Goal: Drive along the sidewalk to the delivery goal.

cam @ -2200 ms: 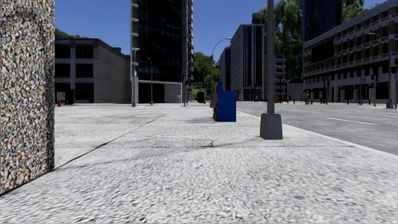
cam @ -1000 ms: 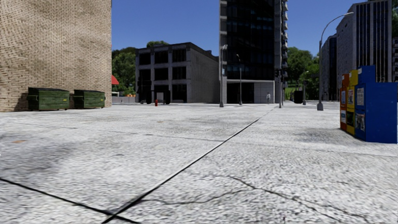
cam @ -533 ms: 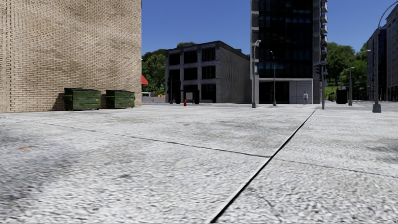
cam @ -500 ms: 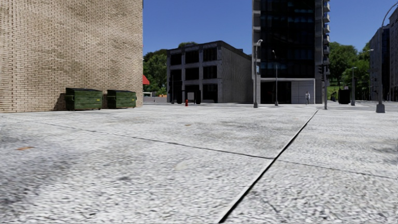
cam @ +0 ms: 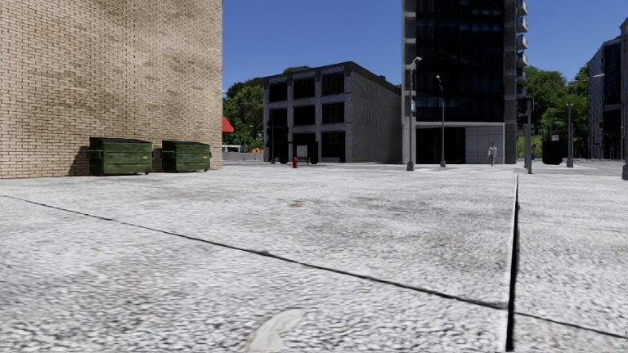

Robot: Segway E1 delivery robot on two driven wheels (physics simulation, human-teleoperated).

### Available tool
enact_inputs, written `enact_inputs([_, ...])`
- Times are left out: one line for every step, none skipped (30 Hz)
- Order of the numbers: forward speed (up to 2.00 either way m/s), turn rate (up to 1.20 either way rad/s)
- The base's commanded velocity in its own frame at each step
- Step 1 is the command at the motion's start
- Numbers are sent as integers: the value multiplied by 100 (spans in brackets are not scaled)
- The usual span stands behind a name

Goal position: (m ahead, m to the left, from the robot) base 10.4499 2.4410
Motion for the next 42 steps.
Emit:
enact_inputs([200, 0])
enact_inputs([200, 0])
enact_inputs([200, 0])
enact_inputs([200, 0])
enact_inputs([200, 0])
enact_inputs([200, 0])
enact_inputs([200, 0])
enact_inputs([200, 0])
enact_inputs([200, 0])
enact_inputs([200, 0])
enact_inputs([200, 0])
enact_inputs([200, 0])
enact_inputs([200, 0])
enact_inputs([200, 0])
enact_inputs([200, 0])
enact_inputs([200, 0])
enact_inputs([200, 0])
enact_inputs([200, 0])
enact_inputs([200, 0])
enact_inputs([200, 0])
enact_inputs([200, 0])
enact_inputs([200, 0])
enact_inputs([200, 0])
enact_inputs([200, 0])
enact_inputs([200, 0])
enact_inputs([200, 0])
enact_inputs([200, 0])
enact_inputs([200, 3])
enact_inputs([200, 6])
enact_inputs([200, 8])
enact_inputs([200, 9])
enact_inputs([200, 15])
enact_inputs([200, 20])
enact_inputs([200, 25])
enact_inputs([200, 27])
enact_inputs([200, 27])
enact_inputs([200, 27])
enact_inputs([200, 27])
enact_inputs([200, 27])
enact_inputs([200, 27])
enact_inputs([200, 27])
enact_inputs([200, 27])
